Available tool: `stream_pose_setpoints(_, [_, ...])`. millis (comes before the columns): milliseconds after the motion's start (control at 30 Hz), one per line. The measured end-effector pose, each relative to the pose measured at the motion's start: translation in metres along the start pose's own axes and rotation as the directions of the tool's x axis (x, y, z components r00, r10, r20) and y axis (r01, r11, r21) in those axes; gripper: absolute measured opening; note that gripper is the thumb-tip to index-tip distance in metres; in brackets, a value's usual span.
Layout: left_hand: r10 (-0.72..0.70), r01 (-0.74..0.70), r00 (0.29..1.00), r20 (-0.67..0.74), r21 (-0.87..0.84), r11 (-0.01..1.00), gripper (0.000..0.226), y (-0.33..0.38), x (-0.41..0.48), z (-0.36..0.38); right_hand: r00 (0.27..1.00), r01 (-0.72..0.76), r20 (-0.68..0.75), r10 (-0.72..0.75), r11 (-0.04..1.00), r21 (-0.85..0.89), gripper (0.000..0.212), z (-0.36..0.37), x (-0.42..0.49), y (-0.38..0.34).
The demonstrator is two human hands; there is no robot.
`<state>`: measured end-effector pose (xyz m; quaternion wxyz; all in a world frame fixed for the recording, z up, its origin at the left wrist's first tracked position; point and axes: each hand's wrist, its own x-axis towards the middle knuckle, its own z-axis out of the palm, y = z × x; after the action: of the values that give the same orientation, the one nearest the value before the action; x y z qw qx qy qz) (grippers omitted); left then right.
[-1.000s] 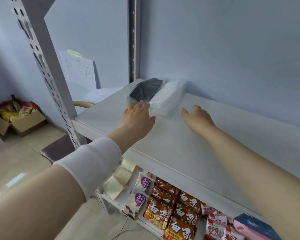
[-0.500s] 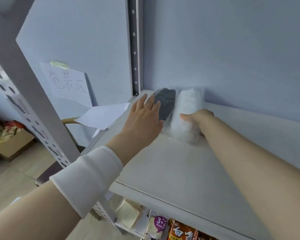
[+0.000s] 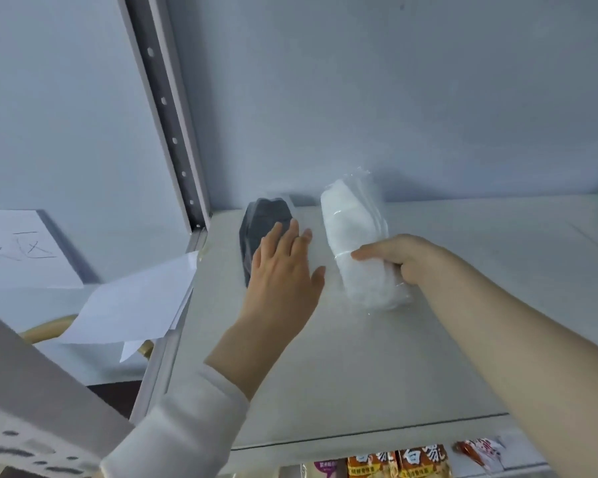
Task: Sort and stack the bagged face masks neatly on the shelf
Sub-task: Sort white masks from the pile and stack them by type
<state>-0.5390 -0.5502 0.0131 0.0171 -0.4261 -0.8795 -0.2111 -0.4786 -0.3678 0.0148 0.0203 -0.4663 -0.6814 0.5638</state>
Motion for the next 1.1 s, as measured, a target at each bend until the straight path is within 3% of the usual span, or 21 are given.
stream_pose_setpoints(67, [0.087,-0.088,0.996,-0.027,-0.045,0.995,0.063,0.013,0.004,0.002,0.999,0.023,-0.024,-0.025,0.995,-0.102,0.028,-0.026,-0.016,0.008])
stream_pose_setpoints(133, [0.249,-0.253,0.965,-0.087,-0.044,0.966,0.07,0.028,0.01,0.005,0.992,0.081,-0.062,-0.108,0.939,-0.334,0.041,-0.055,-0.036,0.017])
stream_pose_setpoints(200, [0.457,-0.457,0.88,-0.131,0.031,0.889,0.079,0.045,0.017,0.008,0.979,0.117,-0.073,-0.19,0.817,-0.564,0.043,-0.08,-0.059,0.023])
stream_pose_setpoints(267, [0.578,-0.56,0.811,-0.087,0.169,0.811,0.09,0.057,0.024,0.012,0.969,0.16,-0.017,-0.246,0.679,-0.716,0.04,-0.096,-0.079,0.028])
stream_pose_setpoints(367, [0.637,-0.638,0.761,0.12,0.312,0.704,0.1,0.063,0.033,0.018,0.959,0.221,0.09,-0.27,0.506,-0.834,0.037,-0.104,-0.091,0.045])
stream_pose_setpoints(433, [0.61,-0.664,0.748,0.263,0.329,0.672,0.094,0.064,0.036,0.024,0.946,0.243,0.114,-0.305,0.429,-0.87,0.046,-0.102,-0.088,0.059])
stream_pose_setpoints(533, [0.609,-0.671,0.741,0.283,0.325,0.666,0.084,0.065,0.037,0.03,0.909,0.247,0.085,-0.408,0.361,-0.899,0.074,-0.11,-0.089,0.076])
stream_pose_setpoints(567, [0.613,-0.671,0.742,0.273,0.317,0.67,0.081,0.064,0.038,0.031,0.891,0.245,0.054,-0.451,0.378,-0.893,0.082,-0.116,-0.093,0.083])
stream_pose_setpoints(633, [0.625,-0.672,0.741,0.245,0.282,0.685,0.076,0.063,0.041,0.033,0.841,0.267,-0.085,-0.535,0.547,-0.793,0.088,-0.127,-0.102,0.103])
stream_pose_setpoints(733, [0.634,-0.665,0.746,0.203,0.248,0.704,0.073,0.061,0.039,0.036,0.779,0.441,-0.281,-0.56,0.81,-0.387,0.078,-0.125,-0.105,0.132])
stream_pose_setpoints(833, [0.69,-0.687,0.722,0.039,0.151,0.71,0.075,0.048,0.034,0.039,0.728,0.547,-0.424,-0.539,0.829,-0.114,0.08,-0.119,-0.097,0.144])
stream_pose_setpoints(933, [0.56,-0.576,0.806,-0.191,-0.033,0.817,0.085,0.025,0.024,0.047,0.711,0.589,-0.468,-0.525,0.808,-0.012,0.071,-0.118,-0.097,0.152])
stream_pose_setpoints(1000, [0.422,-0.472,0.879,-0.224,-0.27,0.839,0.097,0.015,0.014,0.056,0.722,0.583,-0.475,-0.503,0.812,0.026,0.06,-0.116,-0.099,0.157])
stream_pose_setpoints(1100, [0.266,-0.289,0.954,-0.136,-0.647,0.706,0.115,0.01,0.006,0.066,0.742,0.555,-0.451,-0.496,0.832,-0.003,0.049,-0.112,-0.098,0.161])
